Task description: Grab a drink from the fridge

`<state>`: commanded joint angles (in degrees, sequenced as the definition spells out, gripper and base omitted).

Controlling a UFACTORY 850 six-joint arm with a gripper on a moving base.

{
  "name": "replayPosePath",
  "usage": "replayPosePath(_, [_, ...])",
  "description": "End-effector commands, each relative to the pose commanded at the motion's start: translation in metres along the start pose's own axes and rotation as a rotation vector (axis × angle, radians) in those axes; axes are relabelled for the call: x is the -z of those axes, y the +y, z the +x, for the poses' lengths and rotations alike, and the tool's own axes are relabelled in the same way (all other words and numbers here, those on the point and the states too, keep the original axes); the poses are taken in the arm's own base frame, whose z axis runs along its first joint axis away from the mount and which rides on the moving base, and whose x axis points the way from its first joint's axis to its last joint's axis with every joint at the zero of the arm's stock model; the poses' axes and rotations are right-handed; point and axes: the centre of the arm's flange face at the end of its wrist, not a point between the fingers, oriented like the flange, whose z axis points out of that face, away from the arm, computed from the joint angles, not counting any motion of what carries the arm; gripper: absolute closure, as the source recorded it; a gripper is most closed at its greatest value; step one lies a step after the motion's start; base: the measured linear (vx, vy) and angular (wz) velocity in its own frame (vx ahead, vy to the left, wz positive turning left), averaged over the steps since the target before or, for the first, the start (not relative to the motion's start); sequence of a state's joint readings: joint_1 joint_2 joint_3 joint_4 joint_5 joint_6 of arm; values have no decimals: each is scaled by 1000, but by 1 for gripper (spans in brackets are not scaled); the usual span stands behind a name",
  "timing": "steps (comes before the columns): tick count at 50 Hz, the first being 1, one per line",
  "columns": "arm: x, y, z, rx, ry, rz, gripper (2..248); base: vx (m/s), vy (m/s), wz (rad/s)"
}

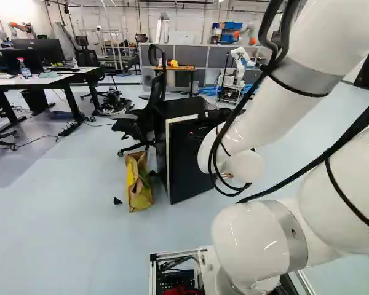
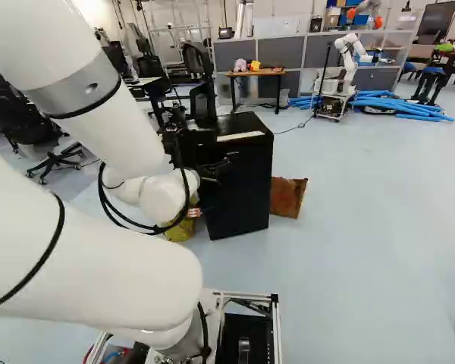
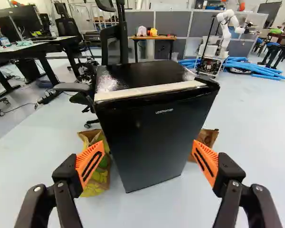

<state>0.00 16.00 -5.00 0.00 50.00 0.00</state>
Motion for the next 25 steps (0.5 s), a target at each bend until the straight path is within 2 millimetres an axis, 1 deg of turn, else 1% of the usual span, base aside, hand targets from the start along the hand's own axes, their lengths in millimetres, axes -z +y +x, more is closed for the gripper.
replayPosePath(14, [0, 0, 0, 0, 0, 0, 3, 51, 0, -7])
replayPosePath(25, [0, 0, 0, 0, 0, 1, 3, 4, 0, -1])
